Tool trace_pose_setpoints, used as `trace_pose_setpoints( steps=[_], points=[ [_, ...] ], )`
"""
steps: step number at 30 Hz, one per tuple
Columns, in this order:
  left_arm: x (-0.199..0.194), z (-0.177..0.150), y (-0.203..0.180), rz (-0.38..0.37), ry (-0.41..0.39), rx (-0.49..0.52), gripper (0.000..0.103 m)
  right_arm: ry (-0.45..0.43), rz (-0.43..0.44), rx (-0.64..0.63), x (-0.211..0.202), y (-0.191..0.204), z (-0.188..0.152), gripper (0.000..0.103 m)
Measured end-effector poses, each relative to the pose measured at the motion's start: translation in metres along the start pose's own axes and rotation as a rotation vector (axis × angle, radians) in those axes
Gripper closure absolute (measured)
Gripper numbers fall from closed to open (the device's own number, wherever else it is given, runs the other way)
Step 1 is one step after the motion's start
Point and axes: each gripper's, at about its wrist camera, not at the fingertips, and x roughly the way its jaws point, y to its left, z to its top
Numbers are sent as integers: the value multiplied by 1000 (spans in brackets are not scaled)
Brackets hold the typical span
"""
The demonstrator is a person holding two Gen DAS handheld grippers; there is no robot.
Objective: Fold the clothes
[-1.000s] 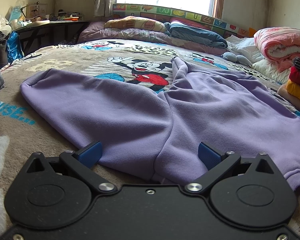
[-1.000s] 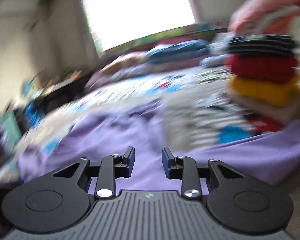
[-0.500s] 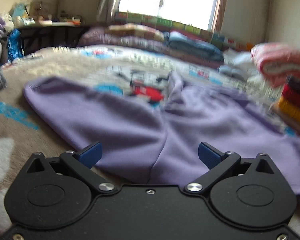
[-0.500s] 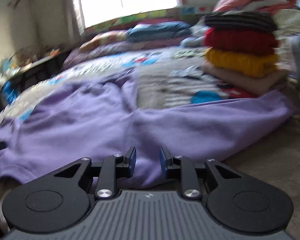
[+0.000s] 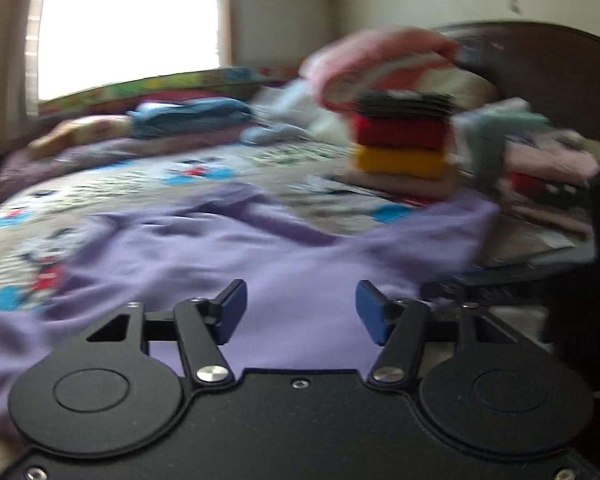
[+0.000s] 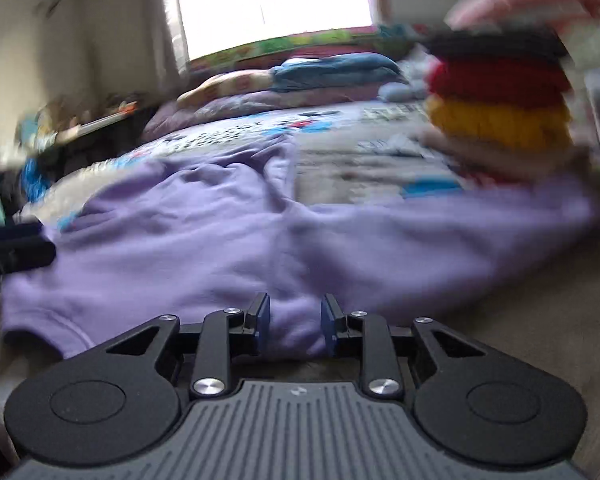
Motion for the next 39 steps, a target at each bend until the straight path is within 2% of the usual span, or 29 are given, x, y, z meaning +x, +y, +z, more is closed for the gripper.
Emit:
trace_pose_setpoints(
  steps=[1,2,3,5,6,9,14,16,18,24,26,28,30,33,35,37,39],
  points=[
    [14,-4,-9,-24,50,17,43,-12,-9,14,-3,-3,2,74],
    [31,-16,-13,-25,135,21,43,-25,-14,29,-7,-7,3,74],
    [38,-27,-13,-25,153,-6,42,-41,-9,49,-9,-10,4,74],
    [37,-39,-6,-36,113,-71,42,-71,2,86,-14,-17,5,73],
    [36,-38,-4,-45,121,-81,42,-74,3,93,-13,-19,5,72],
    [34,-37,-1,-58,137,-83,42,-51,38,74,-4,-18,10,71],
    [35,-40,-4,-56,132,-75,38,12,155,2,24,-5,31,68],
    [36,-42,-13,-42,130,-18,35,59,120,-33,37,-9,39,67],
    [36,-44,-20,-30,128,28,35,48,68,46,40,-43,46,67],
    [39,-43,-15,-44,130,2,34,14,-86,283,49,-142,67,69],
    [39,-43,-14,-45,129,0,34,-4,-107,366,48,-167,69,69],
    [39,-43,-14,-45,129,-2,34,-24,-151,416,46,-186,72,75],
    [39,-43,-14,-46,128,-2,34,-35,-242,387,45,-193,76,78],
    [39,-44,-15,-48,129,-2,30,-39,-282,435,41,-206,78,78],
    [38,-42,-16,-55,136,4,28,-45,-320,411,37,-200,82,74],
    [37,-39,-18,-64,145,11,24,-58,-342,384,32,-192,85,63],
    [34,-37,-18,-78,153,15,21,-69,-331,354,28,-180,88,62]
  ],
)
